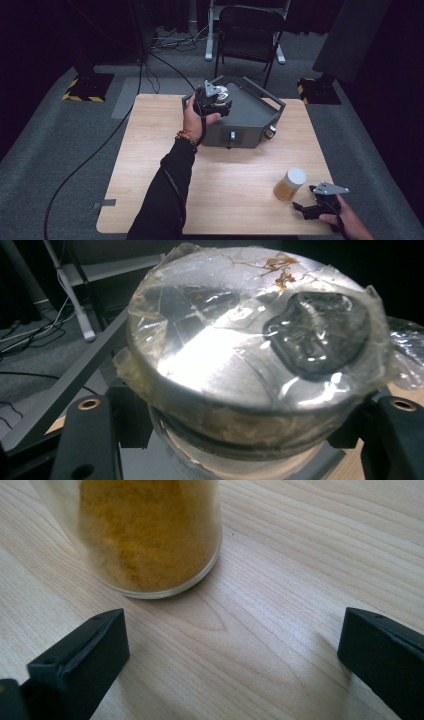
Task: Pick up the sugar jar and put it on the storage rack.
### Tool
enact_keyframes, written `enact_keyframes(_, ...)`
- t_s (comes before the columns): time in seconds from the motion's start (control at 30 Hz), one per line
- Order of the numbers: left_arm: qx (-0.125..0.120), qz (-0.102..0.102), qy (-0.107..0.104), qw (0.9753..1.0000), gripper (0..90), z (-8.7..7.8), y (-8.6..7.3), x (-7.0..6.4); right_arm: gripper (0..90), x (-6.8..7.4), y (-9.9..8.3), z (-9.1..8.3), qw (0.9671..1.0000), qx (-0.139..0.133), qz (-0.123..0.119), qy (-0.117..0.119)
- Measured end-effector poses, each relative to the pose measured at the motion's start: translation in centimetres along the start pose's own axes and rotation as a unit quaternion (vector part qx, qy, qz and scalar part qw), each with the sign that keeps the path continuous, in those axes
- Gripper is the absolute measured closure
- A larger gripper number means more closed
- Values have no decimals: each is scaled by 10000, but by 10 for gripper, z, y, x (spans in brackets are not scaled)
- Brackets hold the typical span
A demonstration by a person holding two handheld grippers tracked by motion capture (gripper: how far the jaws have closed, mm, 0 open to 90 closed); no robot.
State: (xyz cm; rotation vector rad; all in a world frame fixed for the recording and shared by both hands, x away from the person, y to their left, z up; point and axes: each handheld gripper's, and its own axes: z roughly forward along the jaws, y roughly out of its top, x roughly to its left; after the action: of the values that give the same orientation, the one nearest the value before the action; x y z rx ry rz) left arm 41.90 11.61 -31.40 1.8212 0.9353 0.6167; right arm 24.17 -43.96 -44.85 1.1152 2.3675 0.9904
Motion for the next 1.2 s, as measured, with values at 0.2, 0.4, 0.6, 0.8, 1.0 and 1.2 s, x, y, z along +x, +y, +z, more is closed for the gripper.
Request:
enact_keyframes(0.2,122,-58,178,9997,305,15,0,0,0,0,0,0,10000,-2,5,1)
enact_keyframes(0.4,220,-96,299,9993,304,23,-2,-3,0,0,0,0,10000,-2,8,1)
enact_keyframes(0.6,283,-97,390,9988,304,27,-4,-6,0,0,0,0,10000,-3,4,-1)
enact_keyframes(0.8,338,-175,397,9985,305,30,-8,-5,0,0,0,0,10000,-2,2,1)
enact_keyframes(1.0,337,-214,379,9985,304,33,-12,-4,0,0,0,0,10000,-4,-4,-2)
enact_keyframes(1.2,231,-288,398,9985,300,33,-15,-5,0,0,0,0,10000,-3,3,0)
